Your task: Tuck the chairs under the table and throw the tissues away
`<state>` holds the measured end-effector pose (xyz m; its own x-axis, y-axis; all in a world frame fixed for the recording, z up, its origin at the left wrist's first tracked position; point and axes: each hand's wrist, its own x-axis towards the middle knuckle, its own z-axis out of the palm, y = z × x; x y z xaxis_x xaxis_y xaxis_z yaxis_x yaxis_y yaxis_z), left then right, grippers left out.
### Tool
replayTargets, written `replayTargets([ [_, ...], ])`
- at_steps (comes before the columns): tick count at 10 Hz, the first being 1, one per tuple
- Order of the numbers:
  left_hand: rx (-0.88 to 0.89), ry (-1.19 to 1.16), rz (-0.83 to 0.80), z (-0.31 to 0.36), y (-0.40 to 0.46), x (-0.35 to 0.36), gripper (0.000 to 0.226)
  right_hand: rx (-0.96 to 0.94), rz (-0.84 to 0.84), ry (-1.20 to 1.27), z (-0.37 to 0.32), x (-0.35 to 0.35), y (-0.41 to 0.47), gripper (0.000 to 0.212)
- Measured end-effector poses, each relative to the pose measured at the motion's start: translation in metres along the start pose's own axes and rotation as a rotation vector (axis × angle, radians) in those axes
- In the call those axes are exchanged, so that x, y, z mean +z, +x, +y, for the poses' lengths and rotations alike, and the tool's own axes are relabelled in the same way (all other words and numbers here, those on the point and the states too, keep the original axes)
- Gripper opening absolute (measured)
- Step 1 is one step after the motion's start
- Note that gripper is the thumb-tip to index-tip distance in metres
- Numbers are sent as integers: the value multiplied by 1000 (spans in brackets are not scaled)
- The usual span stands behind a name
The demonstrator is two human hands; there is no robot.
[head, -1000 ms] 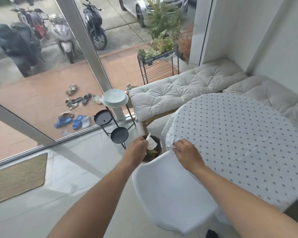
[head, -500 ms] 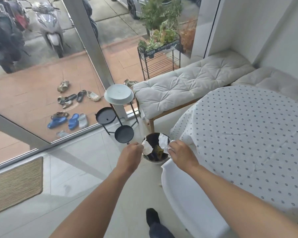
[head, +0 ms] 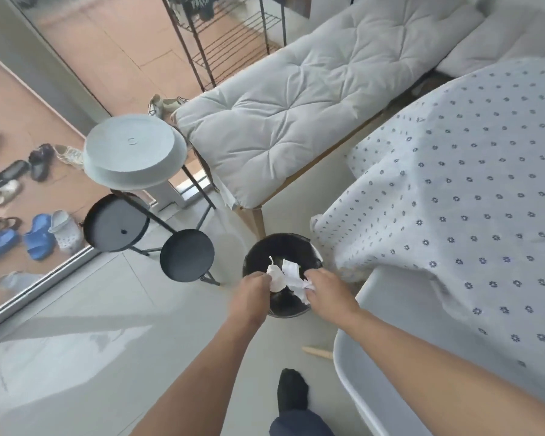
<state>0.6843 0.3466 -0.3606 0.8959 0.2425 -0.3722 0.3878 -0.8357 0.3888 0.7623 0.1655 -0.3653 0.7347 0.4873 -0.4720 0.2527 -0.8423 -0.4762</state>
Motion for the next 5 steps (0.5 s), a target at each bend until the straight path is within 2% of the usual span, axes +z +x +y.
replayTargets([
  [1, 38, -16, -51, -28, 51, 45, 26, 55, -48, 37, 14, 36, 44, 16],
  [2, 45, 15, -140, -50, 96, 84, 18, 97, -76, 40, 28, 65, 84, 23],
  [3, 72, 55, -243, -64, 131, 113, 17, 156, -132, 24, 40, 90, 115, 39],
  [4, 104, 243, -348, -69, 148, 125, 44, 200, -221, -68, 47, 99, 129, 60],
  [5, 81, 265, -394, -71, 152, 126, 57, 196, -254, -212, 51, 101, 133, 81],
])
